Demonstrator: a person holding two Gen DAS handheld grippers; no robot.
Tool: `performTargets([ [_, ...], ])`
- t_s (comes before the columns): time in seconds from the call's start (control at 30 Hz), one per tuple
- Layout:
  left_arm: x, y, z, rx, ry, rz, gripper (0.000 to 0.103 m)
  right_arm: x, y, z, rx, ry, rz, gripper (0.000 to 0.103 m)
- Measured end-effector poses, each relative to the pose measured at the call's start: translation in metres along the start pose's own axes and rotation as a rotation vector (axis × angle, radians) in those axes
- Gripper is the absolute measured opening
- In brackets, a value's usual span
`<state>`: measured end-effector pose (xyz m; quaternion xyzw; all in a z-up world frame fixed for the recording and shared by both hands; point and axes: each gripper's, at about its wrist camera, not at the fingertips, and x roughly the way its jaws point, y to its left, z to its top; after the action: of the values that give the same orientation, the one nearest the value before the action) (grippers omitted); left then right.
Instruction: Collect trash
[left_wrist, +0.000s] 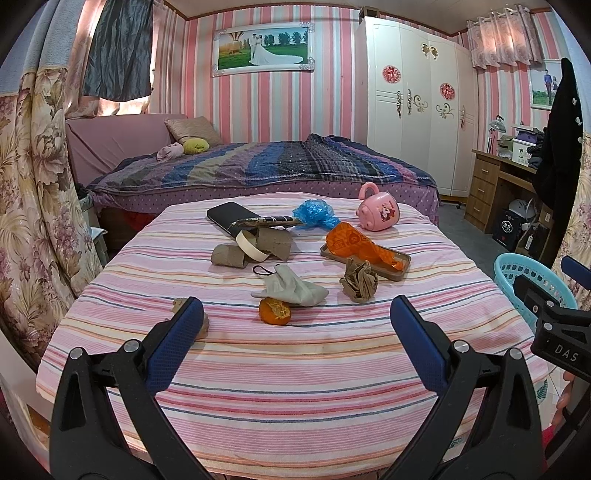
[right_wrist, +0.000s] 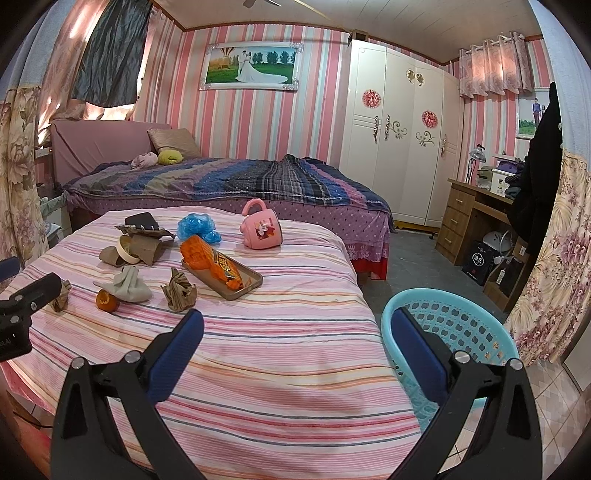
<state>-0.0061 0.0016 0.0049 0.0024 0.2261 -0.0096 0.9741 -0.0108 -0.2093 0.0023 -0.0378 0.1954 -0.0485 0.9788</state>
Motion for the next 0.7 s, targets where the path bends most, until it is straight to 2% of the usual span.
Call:
performTargets([
  [0.7,0.006,0.011,0.004,-0.023,0.023,0.01,0.098,0.0,-0.009,0.002,0.017,-0.002,-0.023,0.099],
])
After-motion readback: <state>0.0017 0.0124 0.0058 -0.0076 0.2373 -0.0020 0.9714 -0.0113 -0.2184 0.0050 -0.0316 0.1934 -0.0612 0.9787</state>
